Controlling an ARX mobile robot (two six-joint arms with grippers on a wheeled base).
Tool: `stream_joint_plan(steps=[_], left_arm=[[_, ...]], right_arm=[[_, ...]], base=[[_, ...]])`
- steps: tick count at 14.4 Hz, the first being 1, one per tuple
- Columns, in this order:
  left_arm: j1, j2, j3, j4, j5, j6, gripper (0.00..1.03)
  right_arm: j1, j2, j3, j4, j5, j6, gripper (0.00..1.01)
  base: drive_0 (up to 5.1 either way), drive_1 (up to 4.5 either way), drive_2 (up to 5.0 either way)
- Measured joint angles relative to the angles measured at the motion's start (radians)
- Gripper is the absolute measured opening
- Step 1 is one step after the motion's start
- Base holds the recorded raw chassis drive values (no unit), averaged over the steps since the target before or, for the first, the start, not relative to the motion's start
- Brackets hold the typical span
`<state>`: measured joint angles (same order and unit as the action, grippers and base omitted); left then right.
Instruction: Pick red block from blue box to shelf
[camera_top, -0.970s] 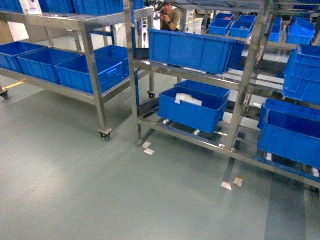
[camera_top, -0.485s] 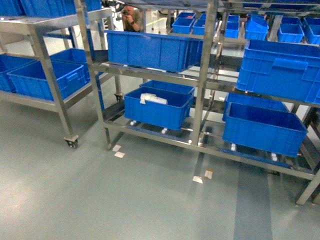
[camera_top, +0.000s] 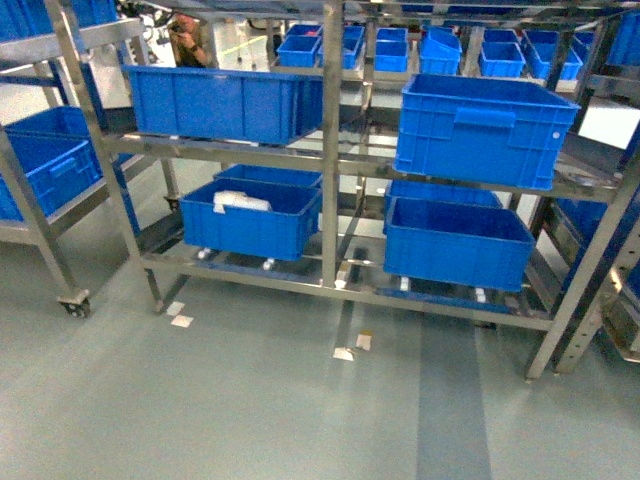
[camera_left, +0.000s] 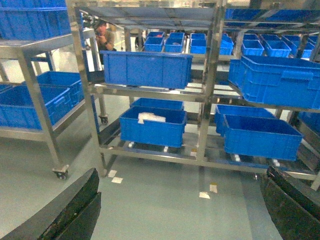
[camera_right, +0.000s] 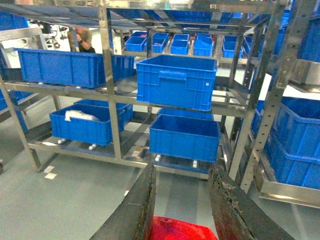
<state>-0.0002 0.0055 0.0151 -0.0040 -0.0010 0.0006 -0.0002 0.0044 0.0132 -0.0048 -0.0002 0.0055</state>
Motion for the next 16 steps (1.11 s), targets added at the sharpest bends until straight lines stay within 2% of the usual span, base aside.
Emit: stream_joint_plan(steps=[9,16], left_arm=[[-0.001,0.000,0.000,0.000,0.001,0.000,0.98],[-0.001,0.000,0.000,0.000,0.000,0.000,0.98]], right_arm=[[0.000,0.000,0.000,-0.001,0.000,0.000,0.27],[0.000,0.000,0.000,0.000,0.000,0.000,0.27]], base=[[-1.1,-1.07,-1.1],[-0.1,3.87,-4.0]])
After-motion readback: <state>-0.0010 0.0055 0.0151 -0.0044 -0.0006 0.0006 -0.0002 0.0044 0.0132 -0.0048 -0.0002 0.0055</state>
